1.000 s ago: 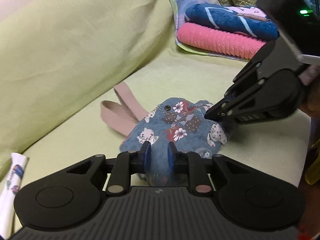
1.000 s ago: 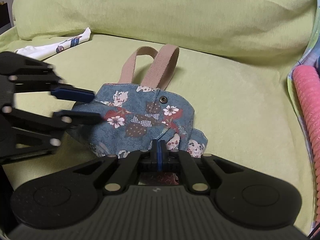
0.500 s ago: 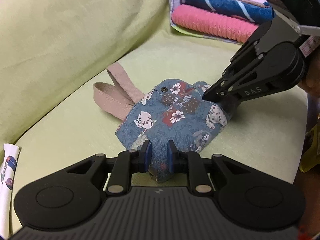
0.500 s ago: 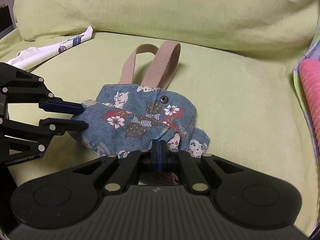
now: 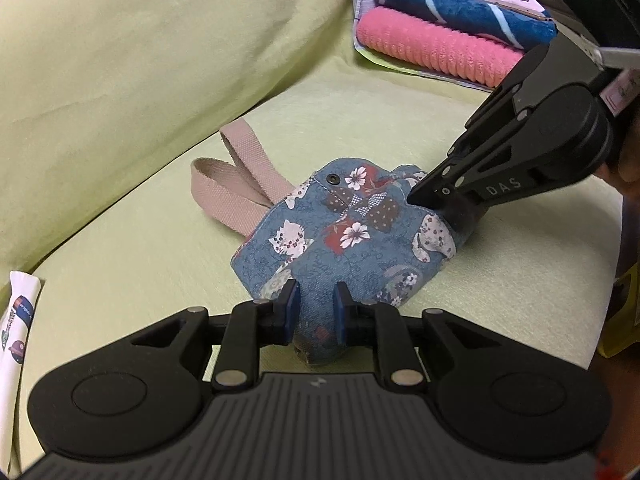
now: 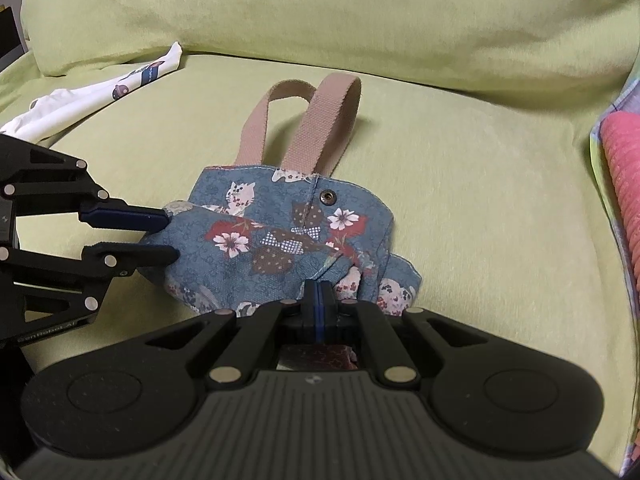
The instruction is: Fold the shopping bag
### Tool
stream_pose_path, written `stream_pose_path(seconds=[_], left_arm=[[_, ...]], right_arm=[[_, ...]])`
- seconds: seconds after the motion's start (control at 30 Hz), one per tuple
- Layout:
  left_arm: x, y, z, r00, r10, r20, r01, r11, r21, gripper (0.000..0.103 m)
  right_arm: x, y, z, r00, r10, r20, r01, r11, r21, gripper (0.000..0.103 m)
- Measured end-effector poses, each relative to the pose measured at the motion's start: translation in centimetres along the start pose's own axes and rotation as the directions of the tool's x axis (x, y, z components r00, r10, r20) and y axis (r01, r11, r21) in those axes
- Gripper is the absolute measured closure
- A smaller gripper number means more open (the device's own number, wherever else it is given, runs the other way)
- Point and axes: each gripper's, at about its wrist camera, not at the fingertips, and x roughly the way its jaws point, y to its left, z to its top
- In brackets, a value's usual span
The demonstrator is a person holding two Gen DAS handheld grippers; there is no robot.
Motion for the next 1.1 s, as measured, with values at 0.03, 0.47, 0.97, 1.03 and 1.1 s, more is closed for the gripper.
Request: stream_pose_path(seconds=[0.03, 0.47, 0.97, 1.03, 1.1], left_arm=[[0.0, 0.0, 0.0, 1.0, 0.001, -0.001, -0.001, 1.0, 0.004, 0.084], [-0.1, -0.3, 0.1, 1.0, 0.011, -0.004, -0.011, 1.0, 0.0, 0.083], [0.1, -1.0, 0.6, 0.999, 0.021, -0.039, -0.02, 0.999, 0.031, 0.068], [0.2, -1.6, 0.6, 0.999, 0.032, -0.042, -0.03, 0.997, 0.067, 0.064], [0.1, -1.9, 0.7, 0.998, 0.046, -0.042, -0.042, 0.996, 0.08, 0.064]], right_arm=[[0.0, -0.1, 0.1, 1.0, 0.006, -0.004, -0.006, 1.0, 0.004, 0.099], [0.0, -0.7, 0.1, 0.999, 0.032, -0.008, -0.031, 0.999, 0.033, 0.099], [-0.1, -1.3, -0.2, 0.998, 0.062, 0.009, -0.062, 0.998, 0.025, 0.099], [-0.1, -1.2, -0.2, 0.998, 0.06, 0.009, -0.06, 0.998, 0.024, 0.099], [-0.1, -1.2, -0.3, 0.998, 0.059, 0.009, -0.059, 0.998, 0.024, 0.099]])
